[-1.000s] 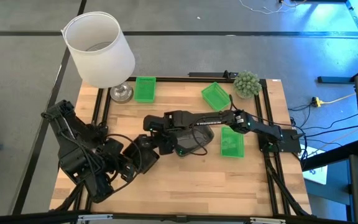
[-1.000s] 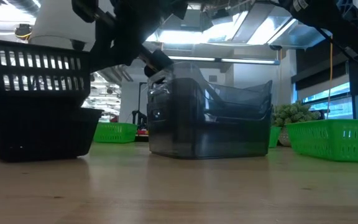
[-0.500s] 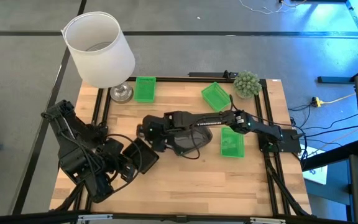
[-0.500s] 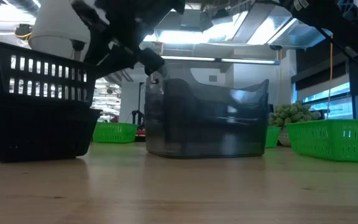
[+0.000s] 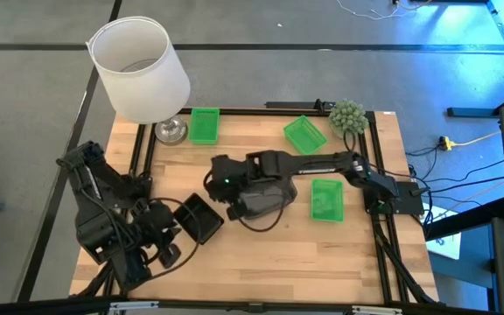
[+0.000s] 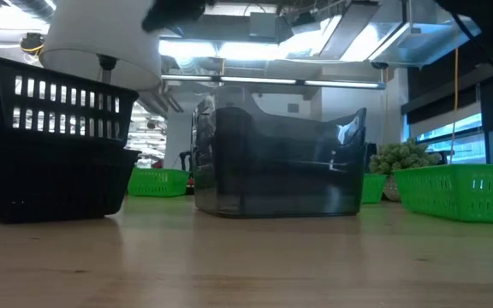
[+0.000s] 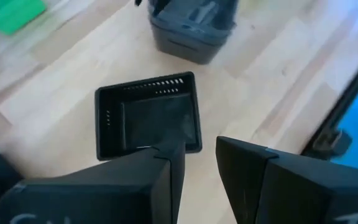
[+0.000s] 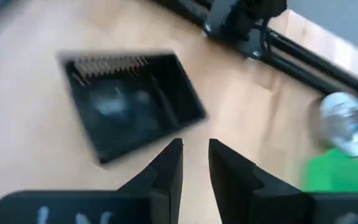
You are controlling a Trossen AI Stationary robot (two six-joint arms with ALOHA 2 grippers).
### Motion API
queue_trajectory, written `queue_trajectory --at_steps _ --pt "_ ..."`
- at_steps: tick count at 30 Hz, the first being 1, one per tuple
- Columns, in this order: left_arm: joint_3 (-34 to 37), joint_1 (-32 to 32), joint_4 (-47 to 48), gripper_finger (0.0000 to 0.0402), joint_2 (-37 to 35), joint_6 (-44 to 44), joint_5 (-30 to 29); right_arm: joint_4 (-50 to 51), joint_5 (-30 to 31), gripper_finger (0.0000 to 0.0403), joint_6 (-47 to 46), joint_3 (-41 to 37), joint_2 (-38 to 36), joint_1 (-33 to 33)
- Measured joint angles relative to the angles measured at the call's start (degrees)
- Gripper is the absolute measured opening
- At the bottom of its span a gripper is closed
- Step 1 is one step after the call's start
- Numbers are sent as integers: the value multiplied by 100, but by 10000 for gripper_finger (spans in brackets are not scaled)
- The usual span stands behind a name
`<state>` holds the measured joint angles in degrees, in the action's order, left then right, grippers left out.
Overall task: Stack baskets by color
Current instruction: Stack the top black bin on top of the bottom black bin
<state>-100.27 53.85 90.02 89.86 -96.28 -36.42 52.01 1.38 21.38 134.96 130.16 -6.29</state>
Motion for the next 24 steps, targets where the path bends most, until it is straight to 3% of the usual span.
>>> queue_trajectory --at_steps 8,11,17,24 --pt "0 348 0 82 0 849 -76 40 -723 77 -2128 2 -150 -460" --pt "0 529 7 82 0 899 -90 24 -795 77 -1887 2 -154 -635" --pt "0 877 2 82 0 638 -199 -31 -809 77 -504 0 -156 -815" --pt "0 1187 0 82 0 532 -198 -570 -718 77 -362 -31 -157 -826"
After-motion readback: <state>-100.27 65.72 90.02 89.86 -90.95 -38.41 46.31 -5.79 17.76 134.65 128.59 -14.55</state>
